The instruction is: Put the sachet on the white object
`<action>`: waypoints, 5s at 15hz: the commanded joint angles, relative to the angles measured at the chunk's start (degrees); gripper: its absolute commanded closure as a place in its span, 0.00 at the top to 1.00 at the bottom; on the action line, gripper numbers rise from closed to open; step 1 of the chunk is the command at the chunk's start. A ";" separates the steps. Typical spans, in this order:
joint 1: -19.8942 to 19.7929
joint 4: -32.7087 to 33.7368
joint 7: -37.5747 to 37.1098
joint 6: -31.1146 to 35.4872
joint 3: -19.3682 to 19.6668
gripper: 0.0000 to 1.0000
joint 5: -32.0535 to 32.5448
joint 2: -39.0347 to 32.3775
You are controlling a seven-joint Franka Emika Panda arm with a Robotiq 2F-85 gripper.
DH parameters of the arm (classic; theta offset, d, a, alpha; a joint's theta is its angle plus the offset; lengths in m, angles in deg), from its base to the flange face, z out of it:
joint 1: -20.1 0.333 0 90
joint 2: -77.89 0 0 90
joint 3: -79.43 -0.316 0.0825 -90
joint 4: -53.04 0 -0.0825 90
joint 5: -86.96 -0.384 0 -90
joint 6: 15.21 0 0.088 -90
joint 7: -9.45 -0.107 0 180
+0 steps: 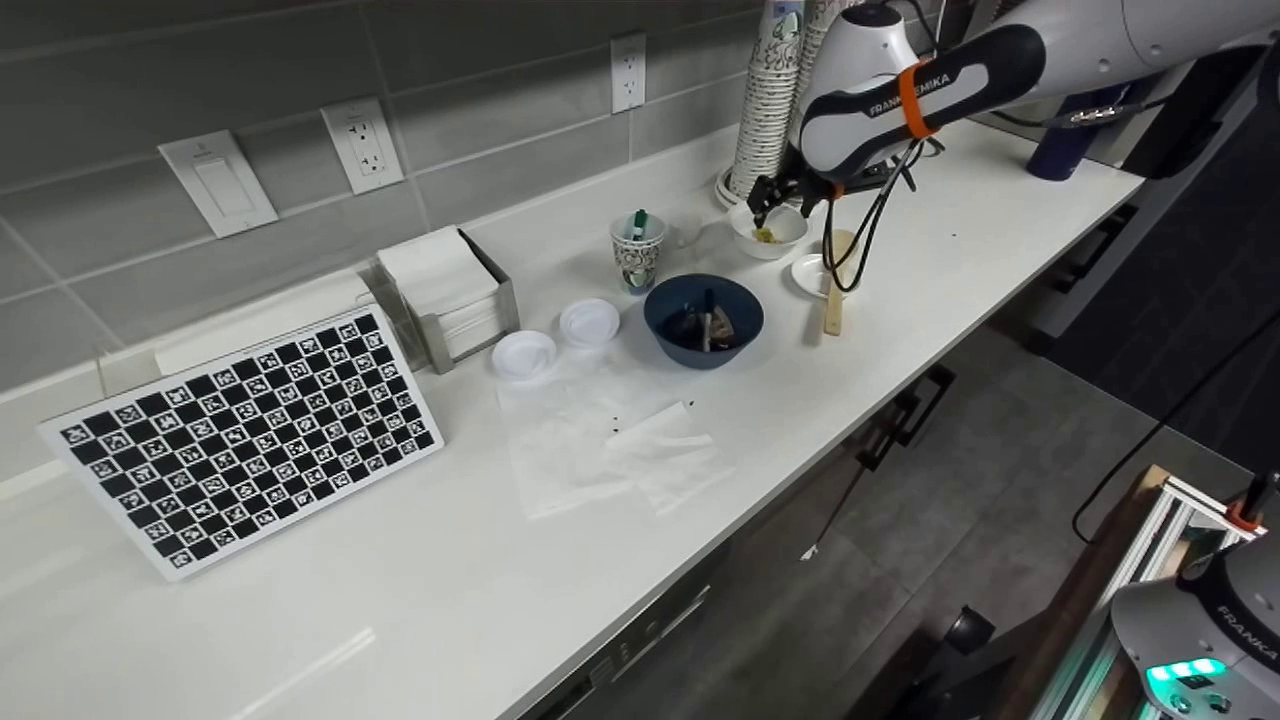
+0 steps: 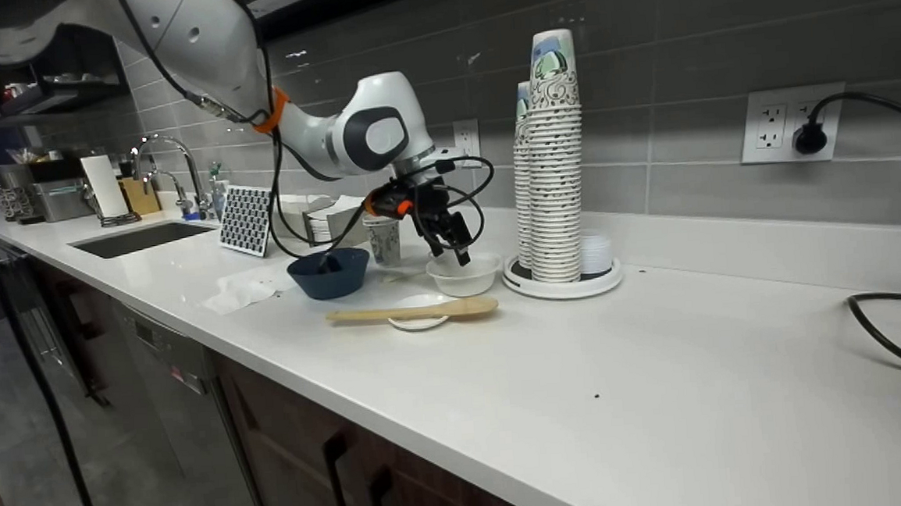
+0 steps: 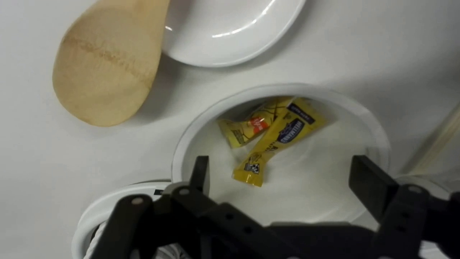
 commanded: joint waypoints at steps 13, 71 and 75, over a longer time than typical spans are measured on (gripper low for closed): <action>0.96 14.21 -8.77 -2.65 2.26 0.76 -1.14 -12.77; -8.92 -34.00 22.23 -11.32 0.63 1.00 -24.24 41.81; -8.54 -33.40 26.80 -11.38 4.00 1.00 -27.75 43.20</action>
